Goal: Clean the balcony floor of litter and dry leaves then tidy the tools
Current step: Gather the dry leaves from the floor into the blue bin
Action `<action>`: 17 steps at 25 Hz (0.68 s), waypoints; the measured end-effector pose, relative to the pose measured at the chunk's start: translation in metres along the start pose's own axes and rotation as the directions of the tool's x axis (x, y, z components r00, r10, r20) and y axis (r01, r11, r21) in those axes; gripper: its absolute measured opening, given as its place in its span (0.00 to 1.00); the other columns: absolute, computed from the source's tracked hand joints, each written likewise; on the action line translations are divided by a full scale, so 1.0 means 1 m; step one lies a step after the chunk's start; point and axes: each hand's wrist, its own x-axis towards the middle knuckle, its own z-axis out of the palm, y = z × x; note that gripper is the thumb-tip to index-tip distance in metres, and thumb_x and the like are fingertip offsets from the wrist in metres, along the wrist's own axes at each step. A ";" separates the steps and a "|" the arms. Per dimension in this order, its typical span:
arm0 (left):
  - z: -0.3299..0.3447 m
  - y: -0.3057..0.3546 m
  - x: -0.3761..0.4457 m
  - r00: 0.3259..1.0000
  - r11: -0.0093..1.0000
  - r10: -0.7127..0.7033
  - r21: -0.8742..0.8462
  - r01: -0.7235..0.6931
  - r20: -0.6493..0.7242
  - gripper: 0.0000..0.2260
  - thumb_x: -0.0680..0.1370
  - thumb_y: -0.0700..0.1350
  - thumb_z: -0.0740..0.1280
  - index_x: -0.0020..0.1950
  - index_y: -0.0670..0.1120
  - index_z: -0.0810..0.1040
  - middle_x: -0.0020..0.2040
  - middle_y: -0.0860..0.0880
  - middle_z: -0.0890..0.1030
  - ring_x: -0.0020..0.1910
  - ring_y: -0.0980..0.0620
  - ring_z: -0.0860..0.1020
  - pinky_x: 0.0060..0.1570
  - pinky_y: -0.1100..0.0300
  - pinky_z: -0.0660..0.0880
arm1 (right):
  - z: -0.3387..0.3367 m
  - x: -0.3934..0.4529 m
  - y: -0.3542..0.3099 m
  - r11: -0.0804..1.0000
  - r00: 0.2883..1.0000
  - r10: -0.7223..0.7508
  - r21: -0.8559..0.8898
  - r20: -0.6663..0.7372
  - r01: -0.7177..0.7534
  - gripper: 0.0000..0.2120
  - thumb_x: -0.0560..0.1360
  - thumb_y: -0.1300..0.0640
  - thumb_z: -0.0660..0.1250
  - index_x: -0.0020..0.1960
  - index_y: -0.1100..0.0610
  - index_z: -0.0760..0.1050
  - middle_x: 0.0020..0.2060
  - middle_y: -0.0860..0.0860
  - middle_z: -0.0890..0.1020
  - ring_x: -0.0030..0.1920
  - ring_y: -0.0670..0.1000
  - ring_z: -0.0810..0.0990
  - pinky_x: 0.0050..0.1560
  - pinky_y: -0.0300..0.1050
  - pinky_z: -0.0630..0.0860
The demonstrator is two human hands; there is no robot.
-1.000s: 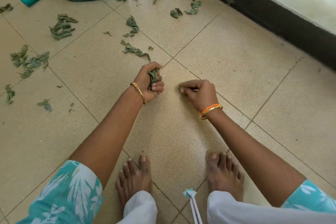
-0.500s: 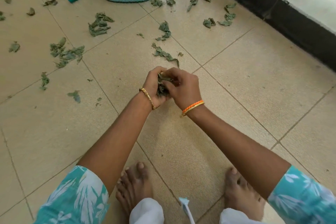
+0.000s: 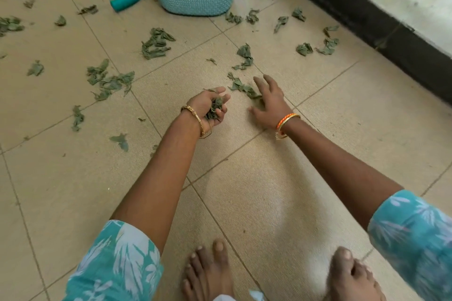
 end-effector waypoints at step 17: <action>-0.013 0.032 0.011 0.990 0.992 -0.023 0.116 0.039 -0.142 0.14 0.78 0.45 0.59 0.32 0.47 0.65 0.23 0.52 0.67 0.17 0.56 0.63 0.17 0.71 0.56 | -0.050 0.061 -0.030 0.948 0.972 -0.217 -0.218 0.089 0.232 0.08 0.71 0.66 0.70 0.48 0.58 0.83 0.54 0.54 0.76 0.53 0.51 0.75 0.52 0.37 0.69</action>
